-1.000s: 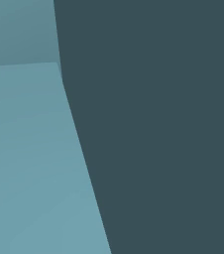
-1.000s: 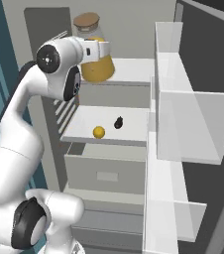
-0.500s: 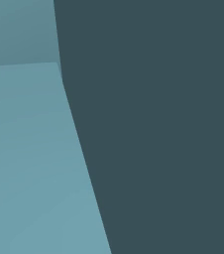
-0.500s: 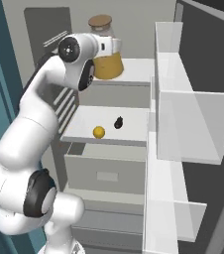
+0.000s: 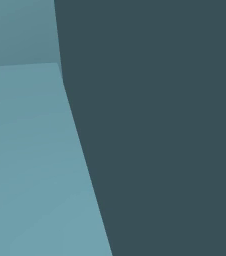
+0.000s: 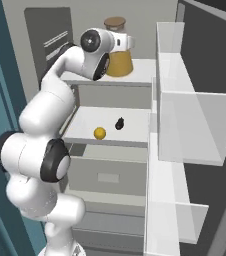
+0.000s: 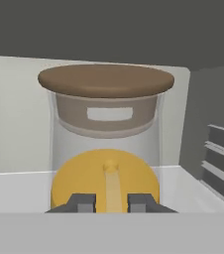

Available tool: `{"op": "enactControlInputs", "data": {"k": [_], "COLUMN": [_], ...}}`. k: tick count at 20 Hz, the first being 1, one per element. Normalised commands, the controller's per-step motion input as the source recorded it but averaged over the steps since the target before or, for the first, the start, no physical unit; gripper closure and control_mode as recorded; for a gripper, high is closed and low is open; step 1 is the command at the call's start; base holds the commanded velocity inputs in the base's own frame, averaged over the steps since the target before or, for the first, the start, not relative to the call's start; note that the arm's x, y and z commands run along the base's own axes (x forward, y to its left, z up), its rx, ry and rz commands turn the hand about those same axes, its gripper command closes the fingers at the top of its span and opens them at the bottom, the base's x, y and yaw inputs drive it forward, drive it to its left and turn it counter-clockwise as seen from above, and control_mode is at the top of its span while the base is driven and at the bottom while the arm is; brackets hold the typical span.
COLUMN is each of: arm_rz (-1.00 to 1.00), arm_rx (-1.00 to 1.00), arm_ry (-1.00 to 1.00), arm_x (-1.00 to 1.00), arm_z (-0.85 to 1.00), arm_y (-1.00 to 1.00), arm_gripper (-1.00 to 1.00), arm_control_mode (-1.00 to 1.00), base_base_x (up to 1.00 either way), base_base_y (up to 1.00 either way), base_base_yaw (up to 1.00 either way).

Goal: Move the eggplant and pear from the top shelf to the second highest shelf to make space. Then, place the pitcher from the counter on the cleared top shelf.

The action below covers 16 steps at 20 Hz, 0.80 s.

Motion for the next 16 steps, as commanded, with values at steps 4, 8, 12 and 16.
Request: {"op": "enactControlInputs", "data": {"k": [4,8,12,16], "arm_rz": [0.01,0.01,0.02,0.04], "arm_rx": [0.04,0.03,0.01,0.00], "arm_ry": [0.00,0.00,0.00,0.00], "arm_x": [0.90,0.94,0.94,0.83], "arm_z": [-0.25,-0.25,-0.23,-0.24], "arm_y": [-0.28,-0.24,-0.13,-0.02], "arm_gripper": [1.00,1.00,-1.00,-1.00], "arm_control_mode": [-1.00,-1.00,-1.00,-1.00], "base_base_x": [0.00,0.00,0.00,0.00], "base_base_y": [0.00,0.00,0.00,0.00], "base_base_yaw": [0.00,0.00,0.00,0.00]}}
